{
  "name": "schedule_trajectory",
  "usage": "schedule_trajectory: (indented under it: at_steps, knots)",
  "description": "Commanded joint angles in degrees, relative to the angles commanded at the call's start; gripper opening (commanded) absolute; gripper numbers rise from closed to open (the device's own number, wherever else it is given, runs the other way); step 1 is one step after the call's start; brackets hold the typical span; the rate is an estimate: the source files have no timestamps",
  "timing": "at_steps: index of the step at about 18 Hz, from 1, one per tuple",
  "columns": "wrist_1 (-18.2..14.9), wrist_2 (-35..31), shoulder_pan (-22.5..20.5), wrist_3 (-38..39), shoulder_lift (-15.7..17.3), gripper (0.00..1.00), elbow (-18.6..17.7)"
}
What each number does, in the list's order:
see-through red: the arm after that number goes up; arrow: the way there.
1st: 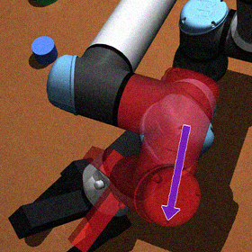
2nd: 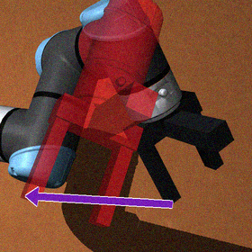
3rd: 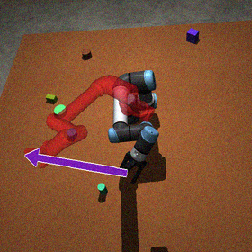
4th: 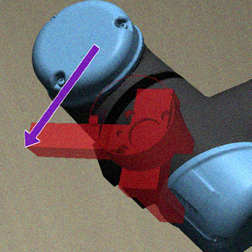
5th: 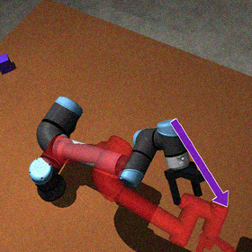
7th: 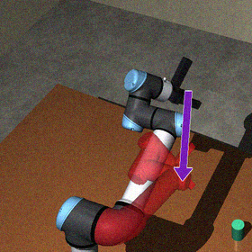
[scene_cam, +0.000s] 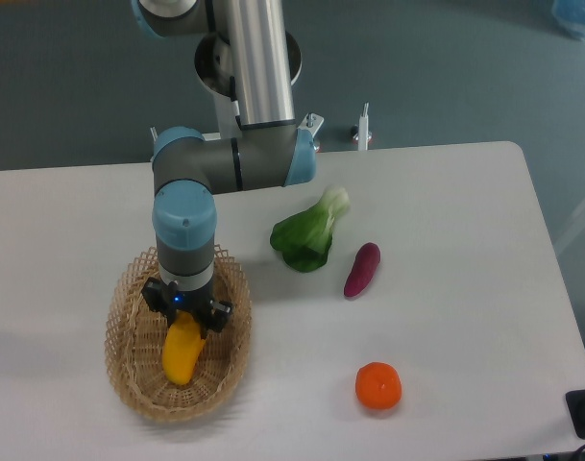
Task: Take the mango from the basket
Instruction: 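Lower the gripper onto the yellow mango and close on it, then lift the mango out of the basket and carry it away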
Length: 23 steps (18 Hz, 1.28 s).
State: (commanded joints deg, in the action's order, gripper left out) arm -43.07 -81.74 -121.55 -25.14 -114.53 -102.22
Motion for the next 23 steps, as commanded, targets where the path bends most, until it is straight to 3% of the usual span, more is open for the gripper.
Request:
schedule_trajectory:
  at_steps: [3, 7, 10, 15, 23]
  knots:
    - [-0.1, 0.1, -0.9, 0.2, 2.2, 0.59, 2.1]
    - [-0.1, 0.4, -5.4, -0.7, 5.9, 0.59, 2.3]
    - [-0.2, 0.5, -10.6, -3.6, 8.1, 0.60, 2.4]
    - [-0.9, 1.9, -20.2, -14.7, 12.0, 0.59, 2.1]
    - [-2.5, 1.9, -31.8, -29.2, 12.0, 0.59, 1.7]
